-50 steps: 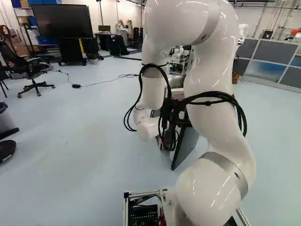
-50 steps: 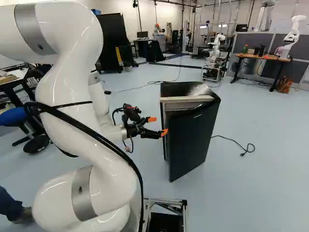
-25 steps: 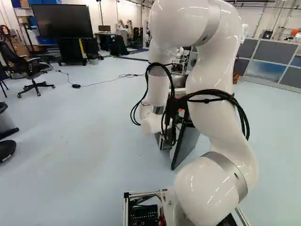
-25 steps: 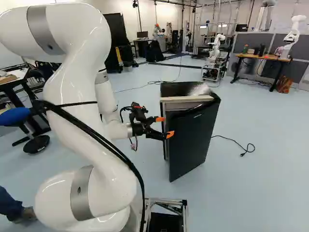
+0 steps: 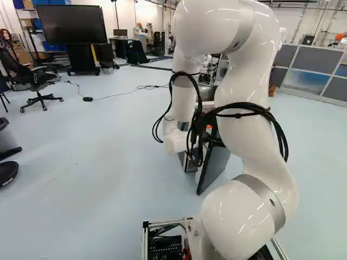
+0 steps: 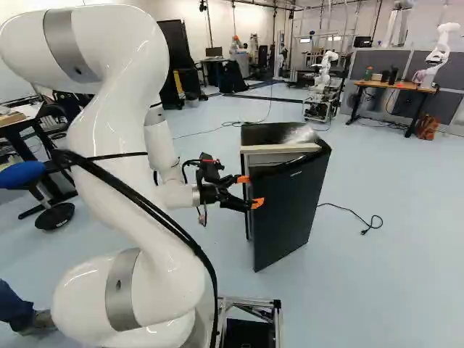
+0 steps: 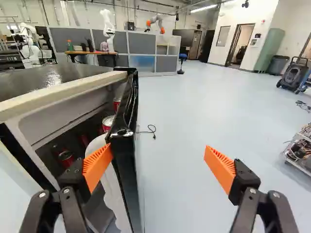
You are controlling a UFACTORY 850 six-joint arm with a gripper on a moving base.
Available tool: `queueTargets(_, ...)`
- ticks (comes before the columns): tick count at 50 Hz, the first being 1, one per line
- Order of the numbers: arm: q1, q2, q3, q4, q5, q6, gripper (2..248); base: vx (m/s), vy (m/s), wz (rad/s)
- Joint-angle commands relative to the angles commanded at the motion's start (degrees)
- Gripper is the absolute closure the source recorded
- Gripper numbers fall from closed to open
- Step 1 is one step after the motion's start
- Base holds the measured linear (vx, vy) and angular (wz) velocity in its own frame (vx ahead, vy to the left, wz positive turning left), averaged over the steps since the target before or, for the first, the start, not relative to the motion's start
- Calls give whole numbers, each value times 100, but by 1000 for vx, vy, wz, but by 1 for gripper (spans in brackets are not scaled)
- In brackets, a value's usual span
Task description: Grab a drink from the fridge
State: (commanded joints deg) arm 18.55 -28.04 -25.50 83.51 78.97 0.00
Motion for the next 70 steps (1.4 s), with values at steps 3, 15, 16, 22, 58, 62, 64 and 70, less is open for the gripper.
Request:
queueTargets(3,74,31,71,0,0,0,3,0,0,0)
queueTargets(15,447,110,252,0,0,0,3,0,0,0)
queueTargets(16,472,108,248,0,0,0,3,0,0,0)
queueTargets(22,582,73,166,0,0,0,3,0,0,0)
queueTargets(58,-39,-425,-927,47,2,0,3,0,0,0)
queueTargets(62,-149,-447,-973,69,9,0,3,0,0,0)
queueTargets(64,-203,-455,-989,80,14,0,3,0,0,0)
queueTargets(70,-362,-470,-1022,115,31,0,3,0,0,0)
